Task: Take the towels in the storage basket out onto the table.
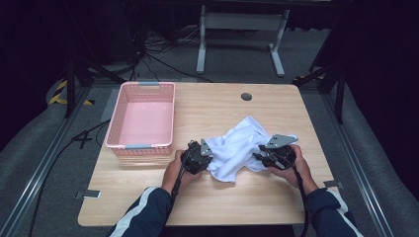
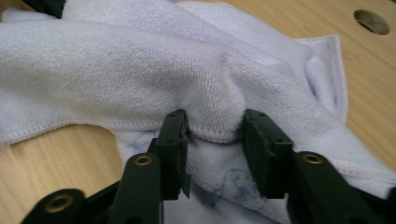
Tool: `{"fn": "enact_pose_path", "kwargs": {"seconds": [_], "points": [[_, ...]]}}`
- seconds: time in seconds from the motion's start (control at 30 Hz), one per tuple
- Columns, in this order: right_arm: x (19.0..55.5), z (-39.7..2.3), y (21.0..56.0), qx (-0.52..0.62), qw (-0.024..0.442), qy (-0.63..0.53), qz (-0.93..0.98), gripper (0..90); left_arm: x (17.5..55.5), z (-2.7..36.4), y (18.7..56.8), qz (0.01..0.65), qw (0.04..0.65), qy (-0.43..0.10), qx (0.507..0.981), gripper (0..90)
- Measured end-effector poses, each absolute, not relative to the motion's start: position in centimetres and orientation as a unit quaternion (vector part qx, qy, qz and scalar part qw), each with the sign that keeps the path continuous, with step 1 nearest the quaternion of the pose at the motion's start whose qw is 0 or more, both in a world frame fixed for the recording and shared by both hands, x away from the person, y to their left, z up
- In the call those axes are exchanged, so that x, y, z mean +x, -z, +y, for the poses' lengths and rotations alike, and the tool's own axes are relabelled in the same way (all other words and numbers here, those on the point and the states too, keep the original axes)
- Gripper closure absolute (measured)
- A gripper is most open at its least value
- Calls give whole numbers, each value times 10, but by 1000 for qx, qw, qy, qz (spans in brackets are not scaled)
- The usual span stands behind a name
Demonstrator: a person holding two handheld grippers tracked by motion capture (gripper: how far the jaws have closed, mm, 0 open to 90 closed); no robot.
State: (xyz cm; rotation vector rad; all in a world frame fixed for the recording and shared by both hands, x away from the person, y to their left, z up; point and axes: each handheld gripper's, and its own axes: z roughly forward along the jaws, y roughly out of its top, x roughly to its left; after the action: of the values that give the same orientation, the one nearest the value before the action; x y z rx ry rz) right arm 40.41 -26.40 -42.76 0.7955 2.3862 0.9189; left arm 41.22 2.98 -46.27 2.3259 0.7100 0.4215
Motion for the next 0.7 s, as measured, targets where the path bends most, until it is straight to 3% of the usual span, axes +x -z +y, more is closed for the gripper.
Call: {"fn": "enact_pose_path", "kwargs": {"seconds": [0.2, 0.27, 0.37, 0.7], "points": [[410, -272, 423, 300, 230, -355, 855, 710, 424, 23, 462, 292, 324, -167, 884, 828], [407, -274, 418, 292, 230, -359, 856, 788, 426, 23, 462, 295, 326, -169, 882, 831], [399, -275, 411, 276, 230, -368, 857, 835, 427, 24, 462, 307, 321, -181, 877, 835], [350, -260, 394, 198, 170, -382, 887, 848, 440, 33, 460, 334, 296, -194, 873, 841]]}}
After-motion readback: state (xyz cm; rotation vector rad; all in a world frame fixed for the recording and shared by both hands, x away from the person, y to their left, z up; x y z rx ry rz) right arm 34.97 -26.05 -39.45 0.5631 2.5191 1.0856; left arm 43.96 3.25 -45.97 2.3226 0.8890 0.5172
